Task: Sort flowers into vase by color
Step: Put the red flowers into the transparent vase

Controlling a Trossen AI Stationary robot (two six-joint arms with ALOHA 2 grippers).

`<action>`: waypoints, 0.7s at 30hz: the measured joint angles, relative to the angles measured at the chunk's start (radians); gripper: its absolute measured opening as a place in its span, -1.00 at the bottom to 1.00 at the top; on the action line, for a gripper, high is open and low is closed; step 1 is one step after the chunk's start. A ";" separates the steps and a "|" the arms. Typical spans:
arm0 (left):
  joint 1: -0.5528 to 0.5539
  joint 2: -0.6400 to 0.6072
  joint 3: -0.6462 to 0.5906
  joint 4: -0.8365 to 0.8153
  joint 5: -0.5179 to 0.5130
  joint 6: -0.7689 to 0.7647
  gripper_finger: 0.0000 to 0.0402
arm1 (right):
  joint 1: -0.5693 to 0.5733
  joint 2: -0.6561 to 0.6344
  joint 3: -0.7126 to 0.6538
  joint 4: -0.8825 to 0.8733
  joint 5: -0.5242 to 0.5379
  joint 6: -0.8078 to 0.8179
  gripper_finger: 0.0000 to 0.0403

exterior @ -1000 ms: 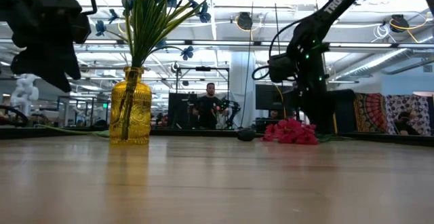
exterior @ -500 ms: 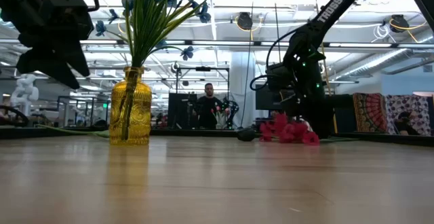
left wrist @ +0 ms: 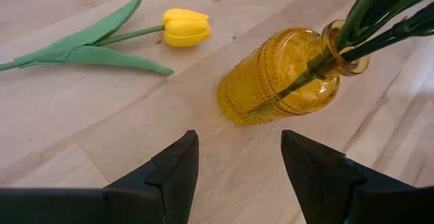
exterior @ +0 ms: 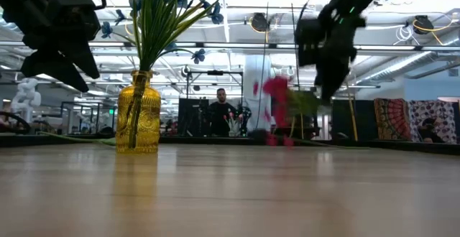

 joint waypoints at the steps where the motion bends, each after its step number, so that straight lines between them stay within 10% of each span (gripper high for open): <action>1: 0.000 0.000 0.000 0.000 0.000 0.000 0.07 | 0.009 -0.045 0.001 0.005 -0.001 0.044 -1.00; 8: 0.000 0.000 0.000 -0.001 0.000 0.001 0.07 | 0.108 -0.362 0.001 0.116 0.032 0.426 -1.00; 21: 0.000 0.000 0.000 -0.001 0.001 0.053 0.07 | 0.719 -0.681 0.005 0.129 0.726 1.044 -1.00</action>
